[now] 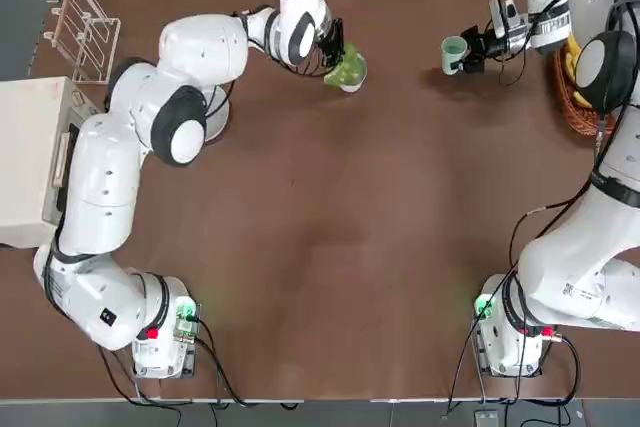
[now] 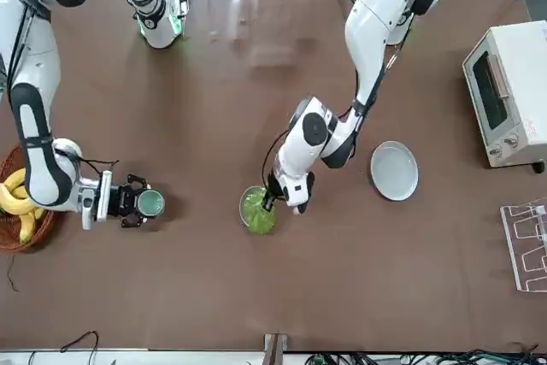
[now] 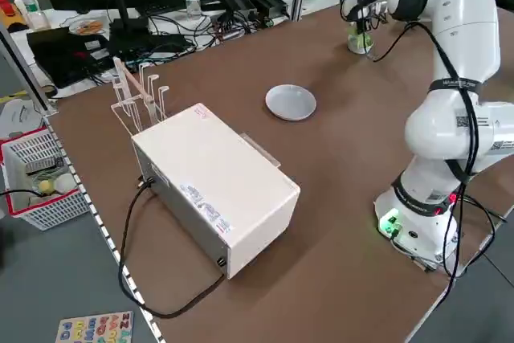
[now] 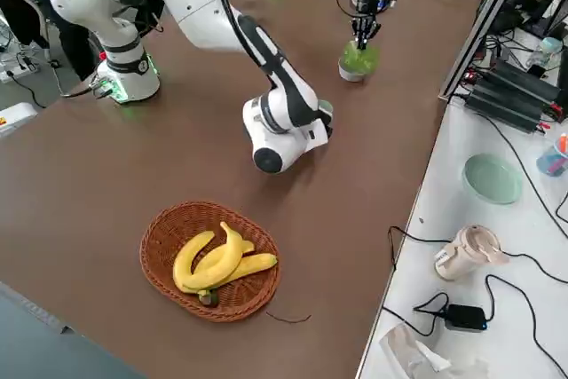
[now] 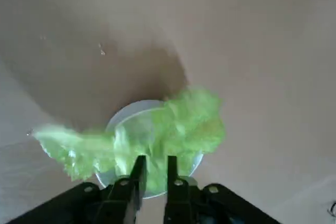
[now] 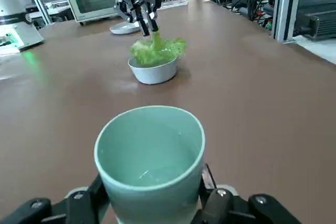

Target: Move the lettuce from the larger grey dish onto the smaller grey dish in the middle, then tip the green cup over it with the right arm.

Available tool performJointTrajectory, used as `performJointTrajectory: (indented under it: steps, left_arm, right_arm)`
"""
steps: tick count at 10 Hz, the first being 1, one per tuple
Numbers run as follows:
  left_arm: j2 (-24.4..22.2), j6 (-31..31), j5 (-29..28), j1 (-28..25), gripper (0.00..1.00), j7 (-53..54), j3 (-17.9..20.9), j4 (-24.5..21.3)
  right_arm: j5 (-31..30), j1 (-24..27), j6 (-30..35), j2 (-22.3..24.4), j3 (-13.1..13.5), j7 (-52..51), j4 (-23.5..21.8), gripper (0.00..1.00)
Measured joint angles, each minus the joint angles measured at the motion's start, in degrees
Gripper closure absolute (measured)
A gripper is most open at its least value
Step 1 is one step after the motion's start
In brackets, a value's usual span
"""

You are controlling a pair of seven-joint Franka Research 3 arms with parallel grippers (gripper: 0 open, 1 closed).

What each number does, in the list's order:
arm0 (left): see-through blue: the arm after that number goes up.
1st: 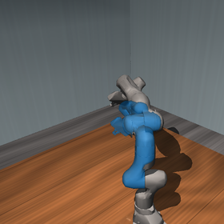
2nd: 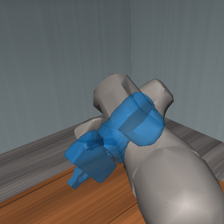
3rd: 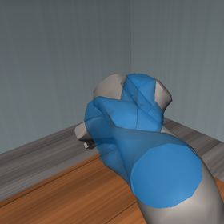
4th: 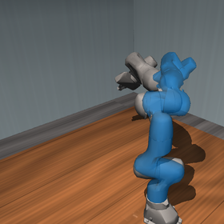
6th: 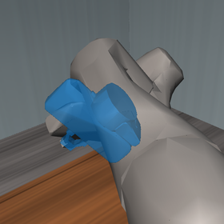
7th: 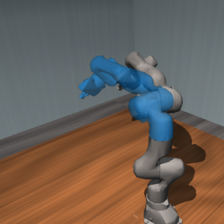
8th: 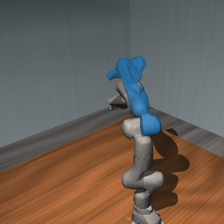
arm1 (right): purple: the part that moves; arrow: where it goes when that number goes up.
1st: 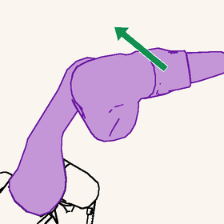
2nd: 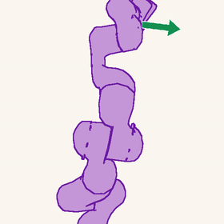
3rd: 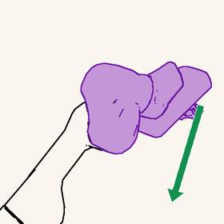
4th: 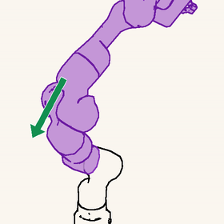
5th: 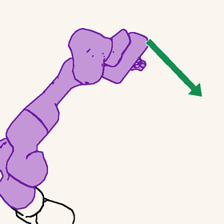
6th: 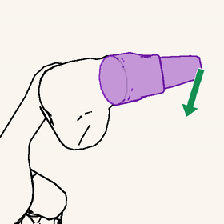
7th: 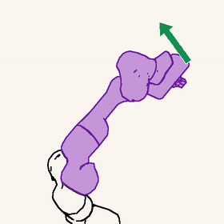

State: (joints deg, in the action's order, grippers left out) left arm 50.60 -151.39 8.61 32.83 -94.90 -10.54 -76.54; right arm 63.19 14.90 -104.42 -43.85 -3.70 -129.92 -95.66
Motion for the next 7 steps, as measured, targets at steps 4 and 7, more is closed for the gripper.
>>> performJointTrajectory:
  steps: [4, 7]
  left_arm:
    - [0.6, -0.8, 0.0, 0.8, 0.54, 0.0, -0.1, 0.2]
    - [-1.1, 3.2, 0.0, 0.3, 0.10, 0.0, 0.0, 1.8]
  right_arm:
    - [1.4, -2.5, -2.1, 0.5, 0.1, 2.2, 0.0, 0.31]
    - [2.0, -4.6, -4.3, 1.5, 0.4, 4.8, -0.4, 0.31]
